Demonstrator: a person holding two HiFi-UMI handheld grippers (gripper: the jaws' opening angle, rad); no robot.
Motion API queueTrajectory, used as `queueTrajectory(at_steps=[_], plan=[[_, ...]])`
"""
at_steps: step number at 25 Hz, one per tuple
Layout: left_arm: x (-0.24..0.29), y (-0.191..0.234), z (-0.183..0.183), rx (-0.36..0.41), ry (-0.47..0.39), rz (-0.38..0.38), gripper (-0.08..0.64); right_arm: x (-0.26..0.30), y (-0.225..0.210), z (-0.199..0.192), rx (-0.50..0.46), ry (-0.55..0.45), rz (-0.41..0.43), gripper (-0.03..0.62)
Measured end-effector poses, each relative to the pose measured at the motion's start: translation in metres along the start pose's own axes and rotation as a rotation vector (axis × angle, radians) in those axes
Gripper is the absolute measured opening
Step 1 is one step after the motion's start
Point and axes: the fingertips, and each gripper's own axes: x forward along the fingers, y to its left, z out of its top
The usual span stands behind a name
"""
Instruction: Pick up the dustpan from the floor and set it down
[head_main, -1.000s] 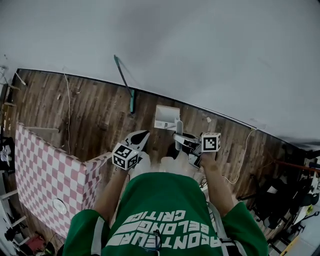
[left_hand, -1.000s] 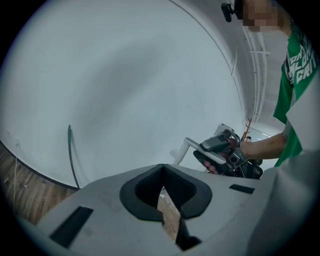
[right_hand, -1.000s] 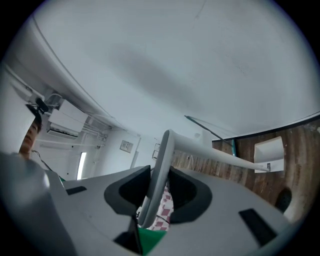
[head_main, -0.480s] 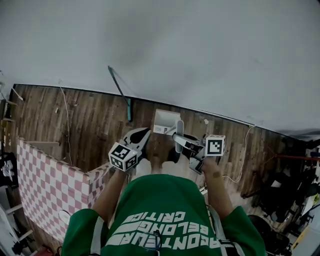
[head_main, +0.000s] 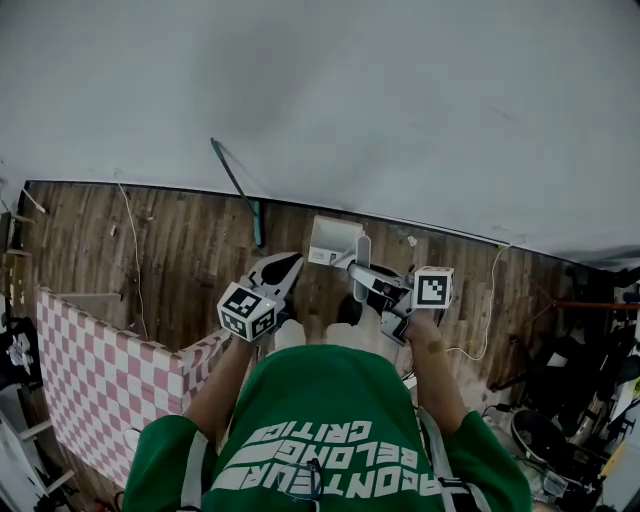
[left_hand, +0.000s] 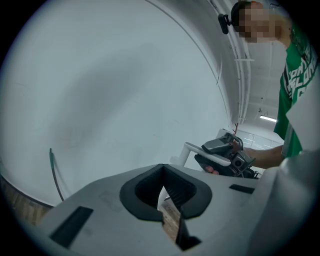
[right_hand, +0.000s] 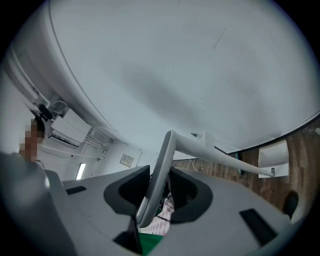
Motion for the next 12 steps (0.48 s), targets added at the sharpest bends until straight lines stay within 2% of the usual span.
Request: queueTrajectory(at_steps=[7, 12], plan=[[0.007, -0.003, 0.004, 0.011, -0.002, -0.013, 0.003, -0.007, -0.009, 0.002, 0.009, -0.011, -0.022, 0.115], [0.009, -0.005, 0.007, 0.045, -0.003, -0.016, 0.003, -0.007, -0.011, 0.002, 0.015, -0.015, -0.033, 0.115]])
